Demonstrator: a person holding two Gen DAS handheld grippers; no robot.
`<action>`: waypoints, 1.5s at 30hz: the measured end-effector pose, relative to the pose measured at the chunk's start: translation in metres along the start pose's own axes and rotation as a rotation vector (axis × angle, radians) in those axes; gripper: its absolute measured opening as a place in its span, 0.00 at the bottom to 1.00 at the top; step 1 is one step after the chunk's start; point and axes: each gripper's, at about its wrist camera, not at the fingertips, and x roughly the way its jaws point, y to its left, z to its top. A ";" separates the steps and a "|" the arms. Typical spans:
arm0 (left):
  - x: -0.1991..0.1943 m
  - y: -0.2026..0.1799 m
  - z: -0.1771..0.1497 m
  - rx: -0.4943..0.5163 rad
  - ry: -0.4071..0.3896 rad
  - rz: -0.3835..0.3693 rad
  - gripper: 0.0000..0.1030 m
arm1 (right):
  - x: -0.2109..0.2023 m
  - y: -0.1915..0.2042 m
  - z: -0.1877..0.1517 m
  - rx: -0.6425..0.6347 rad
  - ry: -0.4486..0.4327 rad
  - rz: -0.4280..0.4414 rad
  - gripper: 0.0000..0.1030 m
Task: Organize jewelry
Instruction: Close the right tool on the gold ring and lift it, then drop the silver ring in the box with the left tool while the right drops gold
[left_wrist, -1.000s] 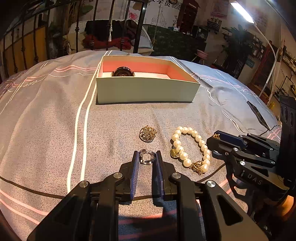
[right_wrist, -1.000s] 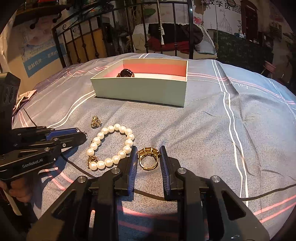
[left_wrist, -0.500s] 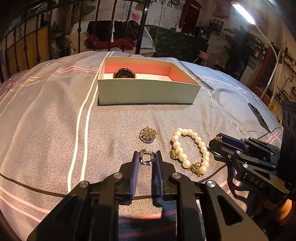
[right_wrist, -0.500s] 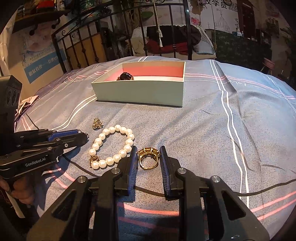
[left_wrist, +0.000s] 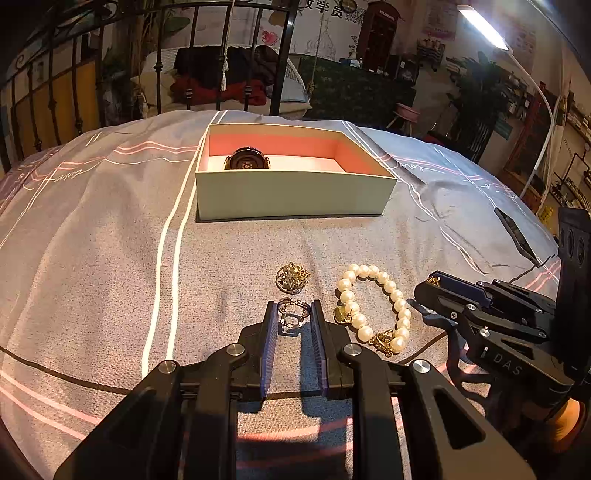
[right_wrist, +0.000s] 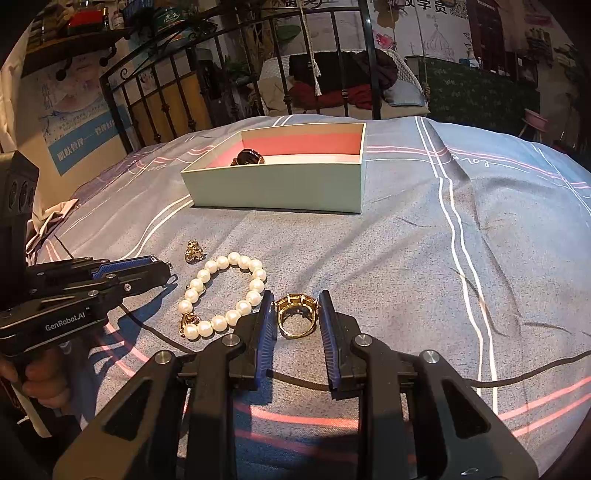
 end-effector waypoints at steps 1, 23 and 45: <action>-0.001 0.000 0.003 0.002 -0.008 0.000 0.17 | -0.001 0.000 0.003 0.001 -0.002 0.003 0.25; 0.032 0.012 0.176 -0.060 -0.100 0.029 0.17 | 0.051 0.009 0.166 -0.052 -0.090 -0.065 0.25; 0.123 0.024 0.191 -0.025 0.159 0.053 0.17 | 0.128 -0.005 0.169 -0.068 0.089 -0.056 0.25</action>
